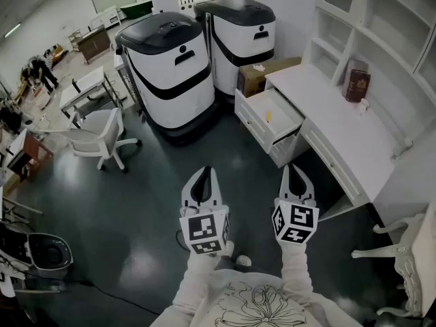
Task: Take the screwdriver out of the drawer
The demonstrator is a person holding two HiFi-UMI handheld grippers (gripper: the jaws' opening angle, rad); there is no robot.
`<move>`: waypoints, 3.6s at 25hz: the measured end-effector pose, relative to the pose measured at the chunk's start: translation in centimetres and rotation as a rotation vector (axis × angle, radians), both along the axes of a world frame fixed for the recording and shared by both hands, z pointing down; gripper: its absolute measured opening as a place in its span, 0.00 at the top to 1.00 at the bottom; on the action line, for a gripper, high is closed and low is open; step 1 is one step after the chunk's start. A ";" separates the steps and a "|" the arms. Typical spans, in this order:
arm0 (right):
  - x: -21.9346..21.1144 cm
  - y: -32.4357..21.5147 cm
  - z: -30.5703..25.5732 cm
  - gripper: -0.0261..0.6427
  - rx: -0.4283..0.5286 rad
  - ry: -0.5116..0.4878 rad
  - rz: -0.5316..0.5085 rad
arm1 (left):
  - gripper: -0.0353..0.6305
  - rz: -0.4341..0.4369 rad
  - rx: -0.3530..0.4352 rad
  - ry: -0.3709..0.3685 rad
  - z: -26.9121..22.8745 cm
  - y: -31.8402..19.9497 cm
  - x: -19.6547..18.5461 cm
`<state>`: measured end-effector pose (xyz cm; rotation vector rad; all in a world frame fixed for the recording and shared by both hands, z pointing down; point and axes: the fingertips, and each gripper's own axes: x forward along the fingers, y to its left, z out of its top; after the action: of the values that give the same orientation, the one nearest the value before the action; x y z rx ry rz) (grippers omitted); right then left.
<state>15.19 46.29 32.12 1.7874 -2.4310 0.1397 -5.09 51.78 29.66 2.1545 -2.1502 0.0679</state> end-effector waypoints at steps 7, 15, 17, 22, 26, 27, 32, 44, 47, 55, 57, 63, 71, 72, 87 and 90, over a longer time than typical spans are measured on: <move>-0.4 -0.2 0.2 0.96 -0.005 0.007 0.002 | 0.93 0.001 -0.003 0.005 0.1 -0.2 -0.4; -1.1 -1.2 0.1 0.95 0.002 -0.003 0.018 | 0.93 0.009 -0.012 0.010 0.3 -1.3 -1.3; -1.6 -1.6 0.1 0.95 0.002 -0.004 0.025 | 0.93 0.011 -0.012 0.011 0.4 -1.8 -2.0; -2.8 -3.4 0.5 0.95 -0.005 -0.014 0.042 | 0.93 0.018 -0.013 0.008 0.6 -3.5 -3.5; -4.0 -4.5 1.0 0.95 -0.011 -0.030 0.054 | 0.93 0.030 -0.014 0.003 0.9 -4.8 -4.9; -4.3 -4.6 1.2 0.95 -0.014 -0.034 0.057 | 0.93 0.034 -0.015 0.002 1.0 -5.0 -5.2; -5.7 -4.9 2.5 0.95 -0.039 -0.040 0.074 | 0.93 0.049 -0.035 -0.001 2.0 -6.0 -6.7; -5.8 -9.1 4.0 0.95 -0.077 -0.021 0.096 | 0.93 0.068 -0.092 0.022 4.4 -10.7 -7.2; -5.8 -11.4 4.3 0.95 -0.081 -0.015 0.085 | 0.93 0.059 -0.099 0.023 4.8 -13.0 -7.1; -5.0 -19.7 5.1 0.95 -0.088 -0.023 0.059 | 0.93 0.029 -0.110 0.018 5.4 -20.7 -6.4; -4.6 -22.2 5.1 0.95 -0.090 -0.025 0.052 | 0.93 0.022 -0.113 0.018 5.5 -22.8 -6.0; -3.9 -29.6 4.4 0.95 -0.088 -0.025 0.014 | 0.93 -0.011 -0.108 0.012 4.7 -29.5 -5.0; -2.6 -38.4 4.5 0.95 -0.086 -0.015 -0.027 | 0.93 -0.044 -0.099 0.014 4.7 -37.5 -3.4; -2.3 -39.4 4.7 0.95 -0.089 -0.016 -0.027 | 0.93 -0.043 -0.101 0.016 4.8 -38.4 -3.2; -1.0 -47.7 8.5 0.95 -0.174 -0.012 -0.007 | 0.93 -0.031 -0.168 0.019 7.6 -47.2 -2.1; -1.4 -49.5 9.2 0.95 -0.187 -0.009 0.004 | 0.93 -0.021 -0.179 0.022 8.3 -49.6 -2.7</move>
<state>13.76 -3.23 41.29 1.7138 -2.3337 0.3632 -7.79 2.23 37.96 2.0245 -2.0677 0.2249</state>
